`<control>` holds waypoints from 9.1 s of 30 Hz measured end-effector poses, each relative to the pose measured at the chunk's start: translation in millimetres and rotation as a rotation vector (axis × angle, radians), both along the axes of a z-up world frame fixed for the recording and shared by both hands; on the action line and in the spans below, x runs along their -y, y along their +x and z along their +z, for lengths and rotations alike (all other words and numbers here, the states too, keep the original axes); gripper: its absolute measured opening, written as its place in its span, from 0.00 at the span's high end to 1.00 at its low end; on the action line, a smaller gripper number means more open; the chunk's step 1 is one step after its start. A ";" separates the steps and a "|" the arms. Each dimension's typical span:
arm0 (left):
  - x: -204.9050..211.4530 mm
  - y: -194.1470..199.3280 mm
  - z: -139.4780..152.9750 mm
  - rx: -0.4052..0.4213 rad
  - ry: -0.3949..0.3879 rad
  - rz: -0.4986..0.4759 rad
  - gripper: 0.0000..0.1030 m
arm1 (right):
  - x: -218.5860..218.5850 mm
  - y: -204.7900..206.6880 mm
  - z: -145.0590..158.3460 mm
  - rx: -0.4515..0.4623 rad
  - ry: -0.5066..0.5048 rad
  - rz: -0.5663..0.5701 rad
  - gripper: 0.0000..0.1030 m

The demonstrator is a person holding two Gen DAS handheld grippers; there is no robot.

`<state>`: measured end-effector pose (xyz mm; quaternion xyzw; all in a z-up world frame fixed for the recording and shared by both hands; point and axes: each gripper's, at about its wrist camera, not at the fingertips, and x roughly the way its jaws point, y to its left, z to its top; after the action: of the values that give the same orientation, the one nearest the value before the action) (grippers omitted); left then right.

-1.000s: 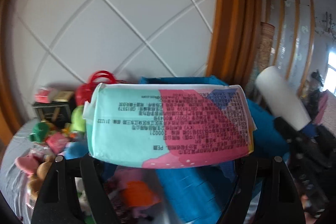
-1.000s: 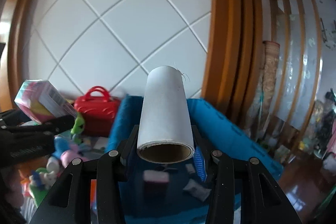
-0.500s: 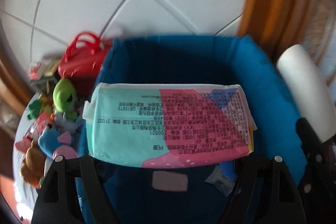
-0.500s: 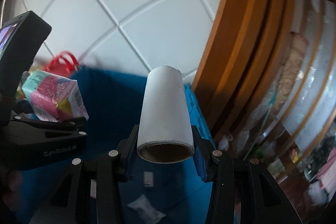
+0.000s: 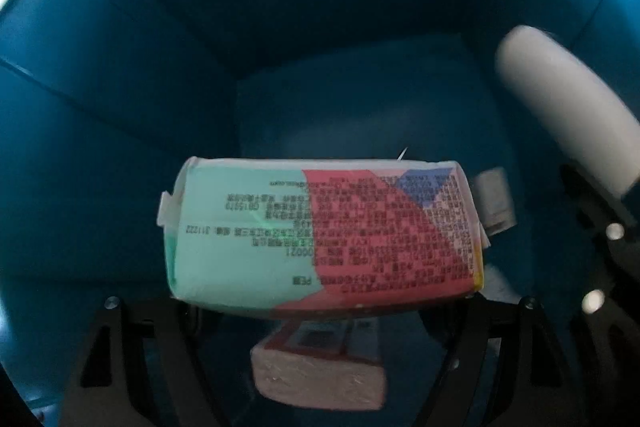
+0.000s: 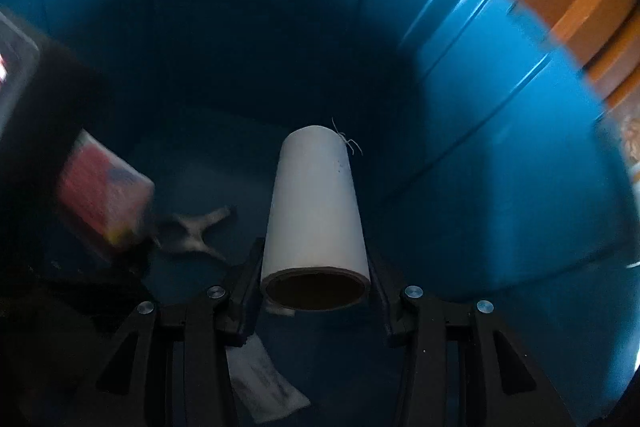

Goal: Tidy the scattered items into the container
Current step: 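Carry the tissue pack and paper roll with both grippers over the blue crate, then open the left gripper to drop the tissue pack while the right drops the roll, then move both grippers back from the crate to the pile, then grasp the white bear in blue dress with the left gripper while the right grasps the maroon knit sock, then carry the bear and sock with both grippers over the blue crate, then open the left gripper to drop the bear while the right releases the sock, then move both grippers back from the crate to the pile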

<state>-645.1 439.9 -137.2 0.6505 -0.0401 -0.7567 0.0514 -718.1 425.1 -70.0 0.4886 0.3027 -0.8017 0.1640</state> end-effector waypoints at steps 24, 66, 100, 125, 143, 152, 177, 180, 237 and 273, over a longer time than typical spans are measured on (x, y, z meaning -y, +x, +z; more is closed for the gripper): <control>11.9 -4.2 36.8 -0.143 0.000 0.066 0.22 | -26.4 4.6 4.9 0.052 -0.023 -0.039 0.50; 112.6 214.5 275.8 -0.650 0.099 0.158 0.19 | -55.2 156.8 235.2 -0.410 -0.482 0.095 0.00; 431.1 446.3 55.0 -0.568 0.062 0.353 0.19 | 224.6 436.3 28.2 -0.123 -0.517 0.190 0.00; 401.6 329.4 -48.5 -0.427 0.050 0.110 0.19 | 257.8 379.5 -66.7 0.060 -0.406 0.083 0.00; 395.2 318.9 -33.2 -0.460 0.016 0.033 0.38 | 276.6 353.8 -127.8 0.159 -0.426 0.039 0.75; 409.4 347.4 0.3 -0.580 0.052 0.139 0.51 | 272.9 372.3 -85.3 0.055 -0.475 0.098 0.81; 395.2 395.1 148.8 -0.896 0.153 0.101 0.51 | 259.1 436.5 132.5 -0.406 -0.585 0.165 0.81; 370.5 389.2 165.8 -0.922 0.168 0.068 0.51 | 230.6 434.4 158.3 -0.474 -0.596 0.134 0.81; 1.1 73.3 63.6 -0.066 0.063 -0.061 0.36 | -43.9 46.6 26.3 0.055 -0.117 -0.110 0.42; 237.0 373.7 263.8 -0.866 0.036 0.342 0.16 | 14.1 321.5 244.3 -0.369 -0.752 0.273 0.00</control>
<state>-271.4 202.9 126.5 0.2725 0.1059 -0.9399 0.1762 -396.7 411.0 174.3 0.1992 0.0756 -0.9009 0.3781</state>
